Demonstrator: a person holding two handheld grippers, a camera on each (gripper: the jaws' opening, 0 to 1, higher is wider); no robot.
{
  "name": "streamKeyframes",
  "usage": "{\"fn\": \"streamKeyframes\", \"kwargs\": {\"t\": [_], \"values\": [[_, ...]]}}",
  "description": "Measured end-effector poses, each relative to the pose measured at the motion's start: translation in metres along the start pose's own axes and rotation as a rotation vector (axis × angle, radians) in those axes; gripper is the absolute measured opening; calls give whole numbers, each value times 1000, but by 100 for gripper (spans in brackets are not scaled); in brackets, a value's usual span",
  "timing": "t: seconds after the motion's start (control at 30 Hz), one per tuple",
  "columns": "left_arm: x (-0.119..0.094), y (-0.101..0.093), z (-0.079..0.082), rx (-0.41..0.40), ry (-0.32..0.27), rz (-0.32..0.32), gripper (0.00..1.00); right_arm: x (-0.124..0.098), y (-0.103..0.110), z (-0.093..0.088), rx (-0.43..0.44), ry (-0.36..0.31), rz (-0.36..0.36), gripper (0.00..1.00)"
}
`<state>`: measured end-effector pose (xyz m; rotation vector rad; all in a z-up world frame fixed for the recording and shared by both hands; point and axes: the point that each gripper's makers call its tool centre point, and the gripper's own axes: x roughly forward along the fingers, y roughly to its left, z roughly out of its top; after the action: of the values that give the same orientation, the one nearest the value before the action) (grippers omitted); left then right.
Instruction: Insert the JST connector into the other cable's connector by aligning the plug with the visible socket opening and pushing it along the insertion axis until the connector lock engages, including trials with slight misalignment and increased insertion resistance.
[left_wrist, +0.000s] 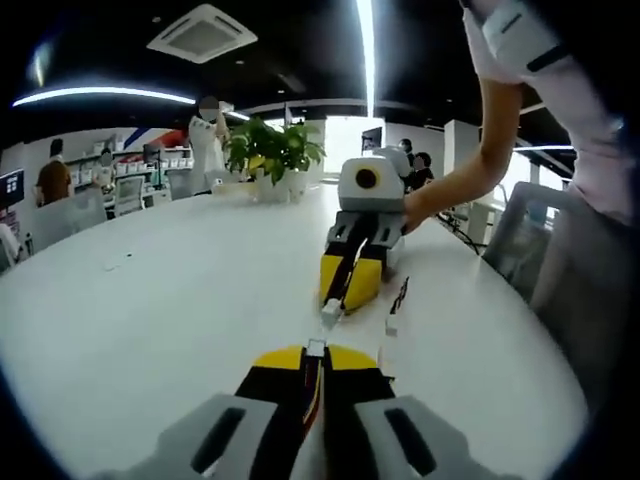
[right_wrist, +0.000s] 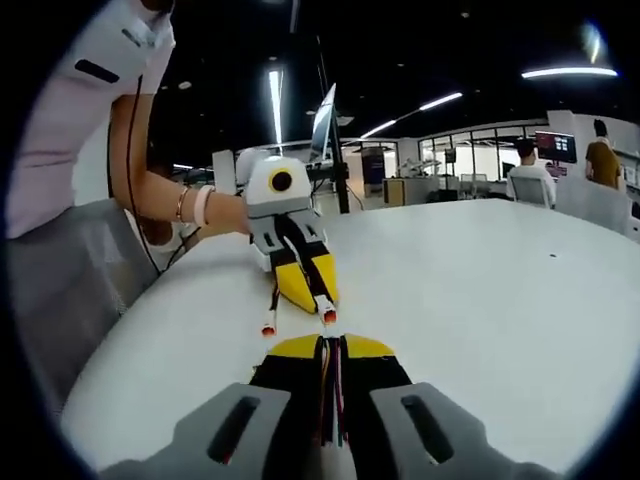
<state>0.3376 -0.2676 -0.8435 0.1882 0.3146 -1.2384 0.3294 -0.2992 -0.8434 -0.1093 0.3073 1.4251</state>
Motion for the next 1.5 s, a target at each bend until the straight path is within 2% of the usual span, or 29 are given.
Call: {"fn": "streamKeyframes", "kwargs": {"t": [0.13, 0.33, 0.53, 0.87, 1.17, 1.5], "values": [[2, -2, -2, 2, 6, -8, 0, 2, 2, -2, -17, 18, 8, 4], [5, -6, 6, -19, -34, -30, 0, 4, 4, 2, -20, 4, 27, 4], [7, -8, 9, -8, -37, -38, 0, 4, 3, 4, -20, 3, 28, 4], [8, -9, 6, 9, -16, -55, 0, 5, 8, 2, -36, 25, 63, 4], [6, -11, 9, 48, 12, -93, 0, 4, 12, 4, -46, 37, 122, 3], [7, -18, 7, 56, 35, -142, 0, 1, 18, 0, -58, 74, 193, 3]]}}
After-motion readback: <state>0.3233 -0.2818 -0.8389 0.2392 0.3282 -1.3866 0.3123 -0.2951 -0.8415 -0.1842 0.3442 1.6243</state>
